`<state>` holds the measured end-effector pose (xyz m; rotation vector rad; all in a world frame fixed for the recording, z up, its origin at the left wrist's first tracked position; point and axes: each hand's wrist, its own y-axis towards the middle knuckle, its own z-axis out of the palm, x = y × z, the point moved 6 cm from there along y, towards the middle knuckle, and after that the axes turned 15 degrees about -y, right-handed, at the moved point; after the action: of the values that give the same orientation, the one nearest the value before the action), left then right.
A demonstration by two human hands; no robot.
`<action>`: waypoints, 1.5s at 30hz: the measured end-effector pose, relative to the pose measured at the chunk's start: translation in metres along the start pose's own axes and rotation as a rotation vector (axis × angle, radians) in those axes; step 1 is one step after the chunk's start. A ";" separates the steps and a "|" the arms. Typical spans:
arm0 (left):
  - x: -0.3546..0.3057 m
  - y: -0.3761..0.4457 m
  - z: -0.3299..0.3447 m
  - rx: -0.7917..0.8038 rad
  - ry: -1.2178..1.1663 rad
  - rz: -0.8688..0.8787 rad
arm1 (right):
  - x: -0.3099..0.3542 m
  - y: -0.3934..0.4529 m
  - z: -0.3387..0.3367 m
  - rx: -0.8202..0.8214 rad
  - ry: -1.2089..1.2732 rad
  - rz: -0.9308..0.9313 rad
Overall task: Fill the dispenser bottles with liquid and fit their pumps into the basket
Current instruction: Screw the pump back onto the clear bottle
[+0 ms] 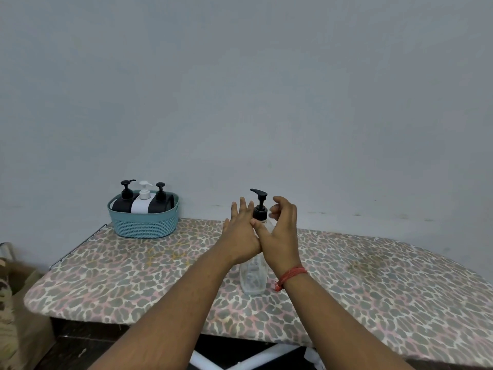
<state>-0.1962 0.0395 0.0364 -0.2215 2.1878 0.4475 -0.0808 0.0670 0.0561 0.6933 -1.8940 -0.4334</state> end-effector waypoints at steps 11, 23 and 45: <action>0.000 0.001 0.003 0.001 -0.046 0.012 | -0.001 0.022 0.001 0.136 0.084 0.131; 0.000 0.000 0.002 -0.012 -0.076 0.052 | 0.004 0.026 0.002 0.283 0.004 0.083; -0.002 0.003 0.002 0.070 0.090 0.088 | 0.017 0.024 0.012 0.201 -0.129 0.099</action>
<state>-0.1946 0.0432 0.0371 -0.1097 2.3034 0.4160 -0.1035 0.0742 0.0775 0.7129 -2.1043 -0.2311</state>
